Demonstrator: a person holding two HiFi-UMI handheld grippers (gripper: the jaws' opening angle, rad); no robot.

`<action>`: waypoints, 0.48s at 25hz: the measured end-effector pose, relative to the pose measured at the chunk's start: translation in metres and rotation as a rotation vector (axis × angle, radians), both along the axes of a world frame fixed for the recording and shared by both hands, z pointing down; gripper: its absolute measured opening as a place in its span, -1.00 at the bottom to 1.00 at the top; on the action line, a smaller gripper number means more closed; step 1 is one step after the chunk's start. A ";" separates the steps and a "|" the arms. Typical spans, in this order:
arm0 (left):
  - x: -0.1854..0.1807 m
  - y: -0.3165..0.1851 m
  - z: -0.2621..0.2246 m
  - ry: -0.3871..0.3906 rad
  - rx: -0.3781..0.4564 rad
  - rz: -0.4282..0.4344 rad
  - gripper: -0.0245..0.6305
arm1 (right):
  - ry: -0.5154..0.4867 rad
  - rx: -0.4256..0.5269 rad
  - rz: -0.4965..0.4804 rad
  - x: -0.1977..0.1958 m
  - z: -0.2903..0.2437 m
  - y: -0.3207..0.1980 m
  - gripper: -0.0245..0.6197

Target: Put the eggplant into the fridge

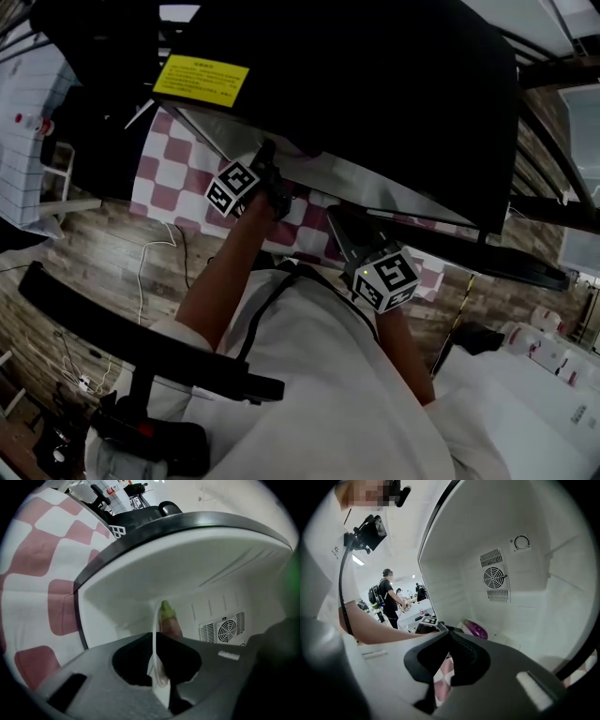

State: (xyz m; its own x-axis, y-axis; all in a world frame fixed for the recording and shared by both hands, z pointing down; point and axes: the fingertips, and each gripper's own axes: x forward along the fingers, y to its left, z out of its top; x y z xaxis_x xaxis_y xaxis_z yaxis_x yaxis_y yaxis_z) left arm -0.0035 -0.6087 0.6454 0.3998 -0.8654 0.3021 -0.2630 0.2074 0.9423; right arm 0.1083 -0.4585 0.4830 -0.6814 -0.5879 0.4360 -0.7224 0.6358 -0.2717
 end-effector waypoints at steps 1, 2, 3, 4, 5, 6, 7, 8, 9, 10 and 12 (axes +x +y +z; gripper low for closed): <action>-0.001 -0.003 0.002 -0.003 -0.001 -0.003 -0.86 | 0.000 0.000 0.003 0.000 0.000 -0.002 -0.90; -0.002 -0.007 0.004 -0.008 -0.004 -0.005 -0.86 | 0.001 -0.002 0.006 0.001 0.001 -0.004 -0.90; -0.003 -0.010 0.007 -0.013 -0.007 -0.006 -0.86 | 0.004 -0.006 0.010 0.001 0.003 -0.005 -0.90; -0.003 -0.012 0.010 -0.018 -0.012 -0.005 -0.86 | 0.007 -0.011 0.014 0.001 0.005 -0.006 -0.90; -0.003 -0.014 0.013 -0.023 -0.019 -0.003 -0.86 | 0.011 -0.016 0.018 0.002 0.007 -0.006 -0.90; -0.003 -0.016 0.016 -0.025 -0.026 -0.002 -0.86 | 0.015 -0.021 0.022 0.002 0.009 -0.006 -0.90; -0.002 -0.017 0.018 -0.026 -0.032 -0.003 -0.86 | 0.018 -0.025 0.027 0.003 0.009 -0.006 -0.90; -0.001 -0.018 0.019 -0.027 -0.035 -0.003 -0.86 | 0.019 -0.027 0.031 0.004 0.009 -0.007 -0.90; 0.000 -0.019 0.018 -0.028 -0.036 -0.004 -0.86 | 0.018 -0.026 0.033 0.005 0.008 -0.008 -0.90; 0.000 -0.021 0.018 -0.031 -0.038 -0.004 -0.85 | 0.017 -0.024 0.035 0.005 0.006 -0.009 -0.90; 0.000 -0.024 0.018 -0.040 -0.050 -0.007 -0.85 | 0.016 -0.020 0.037 0.006 0.005 -0.012 -0.90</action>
State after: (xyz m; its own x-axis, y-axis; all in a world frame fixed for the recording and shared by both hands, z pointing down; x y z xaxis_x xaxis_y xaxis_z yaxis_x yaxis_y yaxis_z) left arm -0.0032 -0.6330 0.6632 0.3807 -0.8516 0.3603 -0.2983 0.2557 0.9196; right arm 0.1146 -0.4700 0.4881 -0.6524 -0.6036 0.4583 -0.7495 0.6033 -0.2724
